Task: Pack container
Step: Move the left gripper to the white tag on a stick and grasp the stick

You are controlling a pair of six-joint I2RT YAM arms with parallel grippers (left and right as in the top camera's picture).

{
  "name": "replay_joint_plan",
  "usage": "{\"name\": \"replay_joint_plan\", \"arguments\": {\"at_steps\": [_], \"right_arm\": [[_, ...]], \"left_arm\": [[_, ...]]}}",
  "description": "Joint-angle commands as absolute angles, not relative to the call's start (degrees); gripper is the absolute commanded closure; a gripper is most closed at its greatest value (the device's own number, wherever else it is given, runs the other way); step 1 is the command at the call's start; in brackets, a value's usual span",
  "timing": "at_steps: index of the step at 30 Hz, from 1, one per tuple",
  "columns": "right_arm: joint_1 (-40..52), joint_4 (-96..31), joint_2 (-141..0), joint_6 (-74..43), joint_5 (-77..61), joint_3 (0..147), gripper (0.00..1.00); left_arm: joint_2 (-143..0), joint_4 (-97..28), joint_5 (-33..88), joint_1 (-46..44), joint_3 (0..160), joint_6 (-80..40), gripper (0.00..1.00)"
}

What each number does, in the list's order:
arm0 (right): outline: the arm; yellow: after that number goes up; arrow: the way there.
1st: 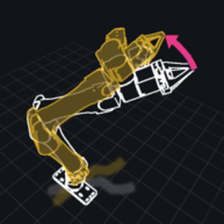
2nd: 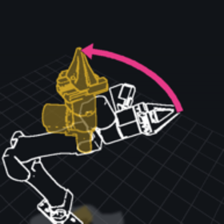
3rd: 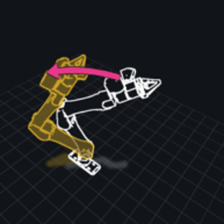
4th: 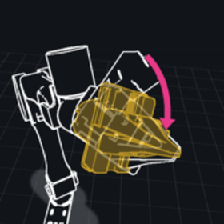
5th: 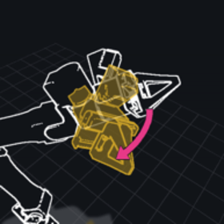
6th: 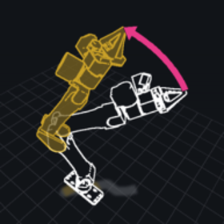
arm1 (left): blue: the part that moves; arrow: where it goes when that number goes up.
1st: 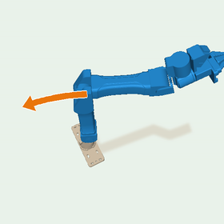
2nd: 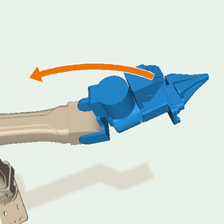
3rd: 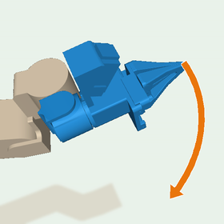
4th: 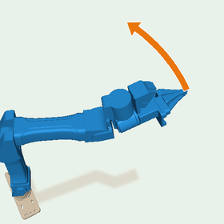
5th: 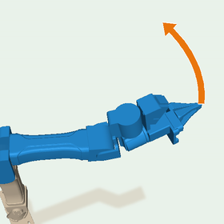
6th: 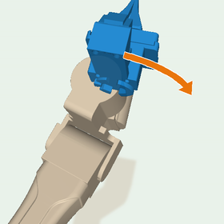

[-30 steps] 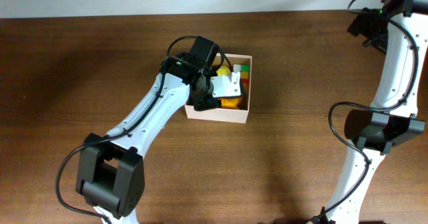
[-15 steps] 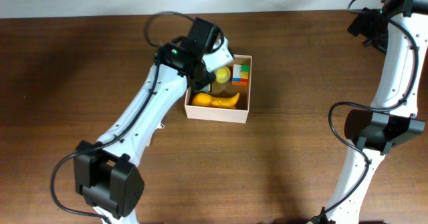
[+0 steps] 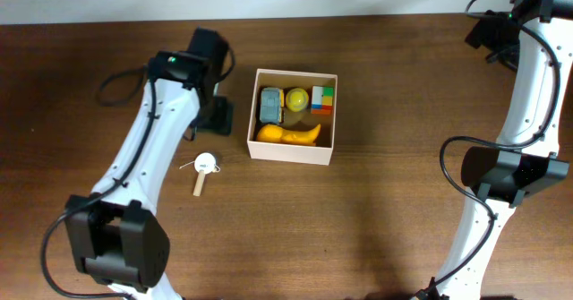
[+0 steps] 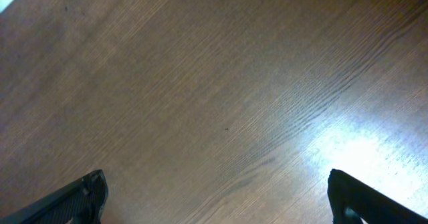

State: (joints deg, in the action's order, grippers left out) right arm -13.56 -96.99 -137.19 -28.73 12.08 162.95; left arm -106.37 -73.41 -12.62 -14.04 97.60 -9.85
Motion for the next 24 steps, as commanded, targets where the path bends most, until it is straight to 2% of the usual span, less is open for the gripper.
{"name": "replay_joint_plan", "arguments": {"at_steps": [1,6,20,24], "right_arm": [[-13.6,-97.3,-136.4,-29.0,12.2,163.2,0.01],[-13.6,-97.3,-136.4,-29.0,12.2,163.2,0.01],[-13.6,-97.3,-136.4,-29.0,12.2,163.2,0.01],[-13.6,-97.3,-136.4,-29.0,12.2,163.2,0.01]], "left_arm": [[-105.2,-71.3,-9.3,-11.7,90.7,-17.8,0.17],[-105.2,-66.6,-5.2,-10.3,83.2,-16.9,0.17],[-105.2,-61.7,-5.1,-10.3,70.4,-15.7,0.18],[-105.2,-58.0,-3.6,-10.3,68.0,-11.5,0.18]]}}
